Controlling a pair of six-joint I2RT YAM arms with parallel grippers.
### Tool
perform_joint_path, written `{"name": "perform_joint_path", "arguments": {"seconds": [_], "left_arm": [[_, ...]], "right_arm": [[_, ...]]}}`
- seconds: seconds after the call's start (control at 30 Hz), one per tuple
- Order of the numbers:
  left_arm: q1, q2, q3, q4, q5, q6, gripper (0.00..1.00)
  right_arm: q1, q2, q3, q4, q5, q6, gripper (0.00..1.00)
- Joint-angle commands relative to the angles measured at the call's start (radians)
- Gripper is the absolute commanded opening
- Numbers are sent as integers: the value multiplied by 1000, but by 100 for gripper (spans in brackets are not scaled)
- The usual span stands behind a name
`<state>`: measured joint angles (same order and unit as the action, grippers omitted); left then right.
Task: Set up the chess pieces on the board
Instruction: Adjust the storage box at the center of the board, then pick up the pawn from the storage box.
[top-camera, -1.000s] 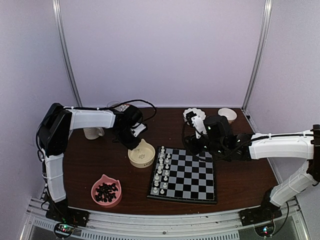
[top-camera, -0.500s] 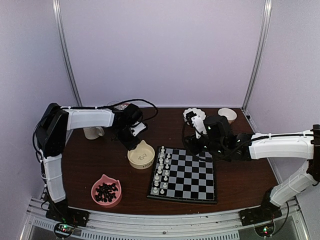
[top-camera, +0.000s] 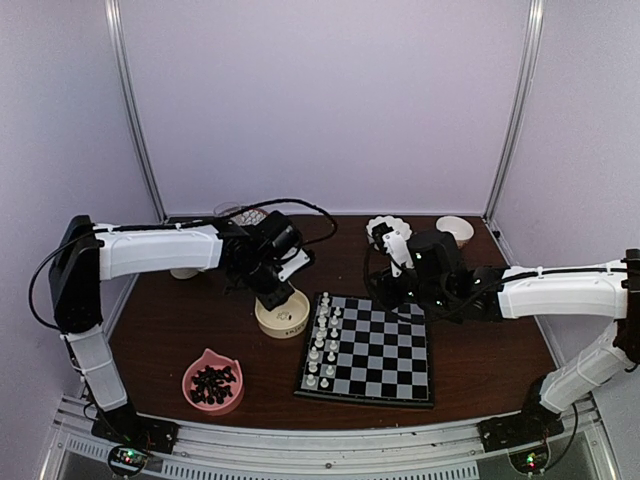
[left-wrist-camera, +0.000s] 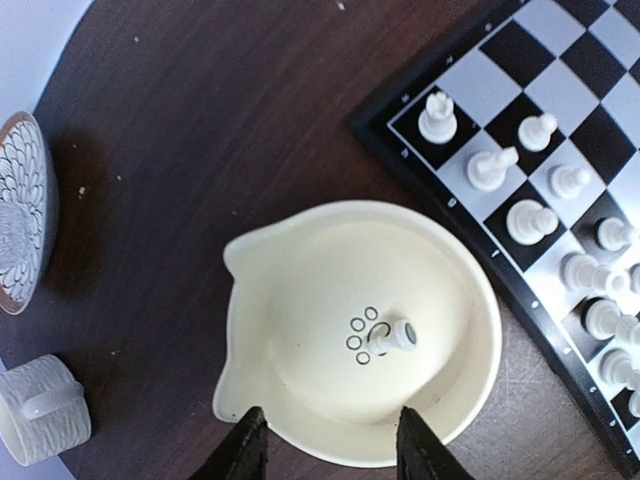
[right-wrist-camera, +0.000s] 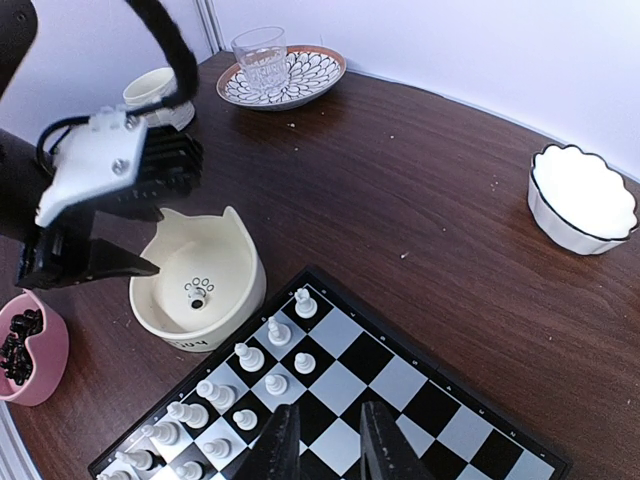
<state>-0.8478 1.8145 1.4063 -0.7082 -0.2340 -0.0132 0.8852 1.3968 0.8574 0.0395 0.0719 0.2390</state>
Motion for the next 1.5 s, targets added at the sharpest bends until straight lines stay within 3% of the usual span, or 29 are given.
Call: {"name": "perform_joint_path", "arguments": {"seconds": [0.0,0.17,0.63,0.93,1.03,1.33,1.47], "left_arm": [[9,52,-22,47,31,-14,45],[9,104,-8,67,16,-3,45],[9,145,-44,52,135,-84,53],[21,216,17,-78,91,-215,55],[47,221,17,-89,146,-237,51],[79,201,9,-93,234,-251,25],[79,151,-17,-61,203,-244,26]], "right_arm": [[1,-13,-4,19,3,3,24],[1,-9,-5,19,3,1,24],[1,10,3,16,-6,0,24],[1,23,9,14,-4,-4,23],[1,29,10,14,-4,-4,23],[1,39,15,13,-9,-1,23],[1,41,15,13,-12,-1,23]]}}
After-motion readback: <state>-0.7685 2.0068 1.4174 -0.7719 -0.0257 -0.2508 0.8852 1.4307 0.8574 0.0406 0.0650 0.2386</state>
